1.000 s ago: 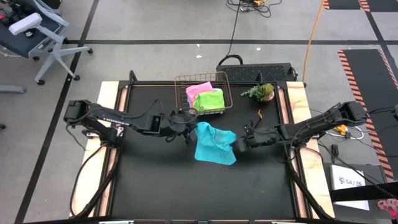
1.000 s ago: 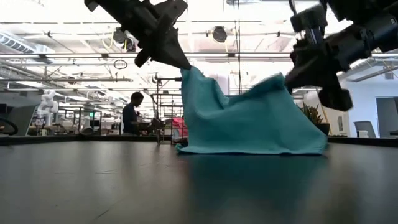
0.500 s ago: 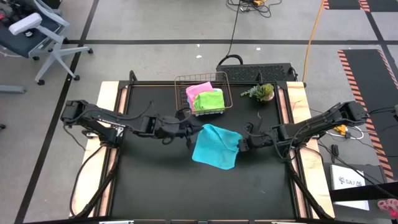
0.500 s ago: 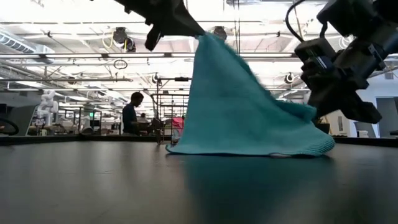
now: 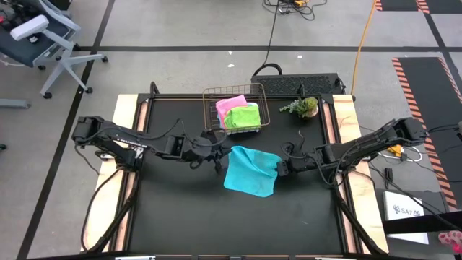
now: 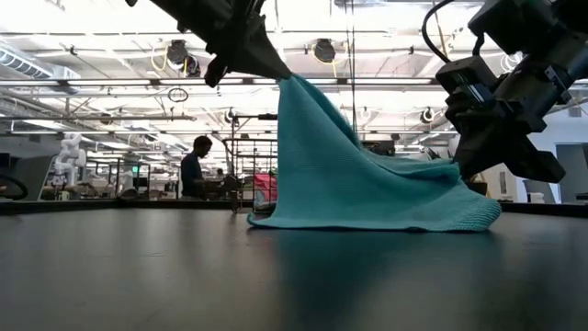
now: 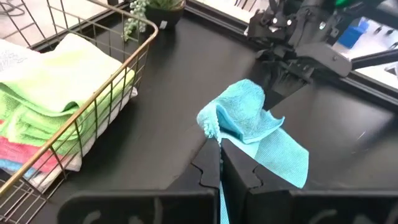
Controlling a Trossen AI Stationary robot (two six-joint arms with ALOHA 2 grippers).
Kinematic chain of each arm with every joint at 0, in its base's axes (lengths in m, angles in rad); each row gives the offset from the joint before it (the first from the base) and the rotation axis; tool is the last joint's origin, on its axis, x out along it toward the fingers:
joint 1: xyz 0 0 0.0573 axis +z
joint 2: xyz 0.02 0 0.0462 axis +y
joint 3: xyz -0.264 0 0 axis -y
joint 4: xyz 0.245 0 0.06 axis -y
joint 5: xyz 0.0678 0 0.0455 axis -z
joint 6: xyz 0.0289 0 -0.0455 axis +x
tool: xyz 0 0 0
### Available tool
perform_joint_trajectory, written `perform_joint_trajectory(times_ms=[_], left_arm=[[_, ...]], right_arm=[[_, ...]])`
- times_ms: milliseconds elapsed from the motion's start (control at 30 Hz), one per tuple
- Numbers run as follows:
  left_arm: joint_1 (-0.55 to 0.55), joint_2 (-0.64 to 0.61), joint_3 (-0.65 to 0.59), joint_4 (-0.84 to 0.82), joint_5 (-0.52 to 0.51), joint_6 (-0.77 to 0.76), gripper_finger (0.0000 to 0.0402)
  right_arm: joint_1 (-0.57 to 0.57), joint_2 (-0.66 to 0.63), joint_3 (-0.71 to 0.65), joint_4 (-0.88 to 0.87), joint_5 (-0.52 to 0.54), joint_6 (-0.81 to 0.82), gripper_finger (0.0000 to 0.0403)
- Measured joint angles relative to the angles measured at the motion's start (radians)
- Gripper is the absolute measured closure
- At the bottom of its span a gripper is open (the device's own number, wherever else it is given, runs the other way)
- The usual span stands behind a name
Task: Fold microfiber towels
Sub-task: Fold the blue microfiber cloth
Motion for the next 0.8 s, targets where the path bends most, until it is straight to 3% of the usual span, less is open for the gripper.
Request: perform_joint_trajectory(times_ms=[433, 667, 800], left_arm=[[0.000, 0.000, 0.000, 0.002, 0.000, -0.001, 0.0401], [0.000, 0.000, 0.000, 0.001, 0.000, -0.002, 0.0401], [0.000, 0.000, 0.000, 0.001, 0.000, -0.003, 0.0401]], right_arm=[[0.000, 0.000, 0.000, 0.017, -0.054, -0.011, 0.0385], [0.000, 0.000, 0.000, 0.054, -0.055, -0.099, 0.0372], [0.000, 0.000, 0.000, 0.053, -0.128, -0.211, 0.0372]])
